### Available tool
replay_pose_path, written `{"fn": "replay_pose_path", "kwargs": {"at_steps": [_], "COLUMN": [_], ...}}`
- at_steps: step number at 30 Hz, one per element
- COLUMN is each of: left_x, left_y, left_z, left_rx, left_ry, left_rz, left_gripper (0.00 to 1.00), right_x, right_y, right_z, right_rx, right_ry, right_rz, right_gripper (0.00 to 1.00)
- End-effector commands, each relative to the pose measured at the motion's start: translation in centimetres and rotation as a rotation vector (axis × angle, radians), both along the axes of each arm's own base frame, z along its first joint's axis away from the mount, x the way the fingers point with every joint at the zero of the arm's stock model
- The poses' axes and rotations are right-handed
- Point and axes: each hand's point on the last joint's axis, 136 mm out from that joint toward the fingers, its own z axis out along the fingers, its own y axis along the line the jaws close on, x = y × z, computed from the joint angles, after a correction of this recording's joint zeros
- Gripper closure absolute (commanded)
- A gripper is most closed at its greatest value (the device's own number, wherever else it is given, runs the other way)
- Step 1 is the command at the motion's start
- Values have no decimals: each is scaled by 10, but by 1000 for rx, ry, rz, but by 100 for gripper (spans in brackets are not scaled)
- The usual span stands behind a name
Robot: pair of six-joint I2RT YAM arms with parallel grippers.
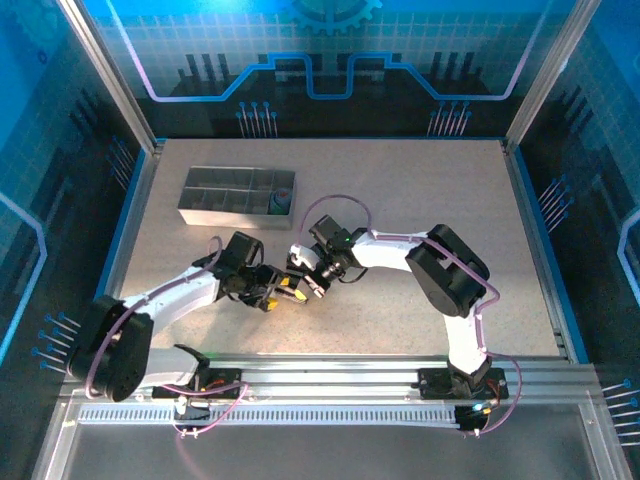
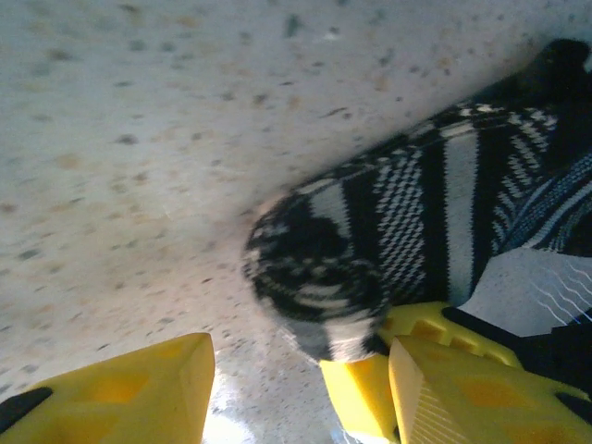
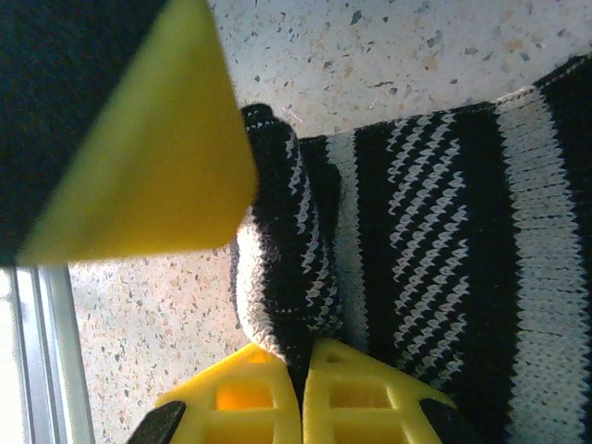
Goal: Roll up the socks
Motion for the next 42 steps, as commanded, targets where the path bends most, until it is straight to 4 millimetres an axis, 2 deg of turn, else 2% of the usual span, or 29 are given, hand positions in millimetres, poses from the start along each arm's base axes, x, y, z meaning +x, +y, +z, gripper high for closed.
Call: {"fn": "replay_pose_path", "kwargs": {"at_steps": [1,6,10,11,14,18,20,22,26,29,42], "left_x": [10,3,-3,-5,-3,4,3,-4,-20,-22,2], "left_y": [-12,-9,1,3,6,9,10,10,7,8,-7], "left_z": [-5,-27,-38,-39,-33,-7,6,11,2,-2,-18], "left_rx": [-34,11,75,86,95,77,61,47,4,0,10], "left_ry": [-32,25,64,66,44,-51,-100,-104,-70,-69,-71], "left_rz": [-19,-37,-29,-24,-7,19,19,-1,-24,-11,-32], "left_gripper": [48,54,56,55,36,32,34,38,49,54,47], "right_x": [-34,-30,-30,-30,-31,-31,-29,-28,-27,-26,-24], "right_y": [-48,-47,-47,-48,-49,-53,-57,-60,-59,-58,-57], "right_z": [-55,-55,-57,-58,-61,-64,-67,-69,-68,-66,-66], "right_rx": [-252,-244,-239,-238,-243,-262,-289,-306,-301,-296,-286], "right_ry": [193,216,241,251,279,304,331,352,354,367,400], "right_rz": [-45,-61,-64,-65,-67,-84,-104,-116,-119,-124,-138], "right_gripper": [100,100,100,100,100,100,100,100,100,100,100]}}
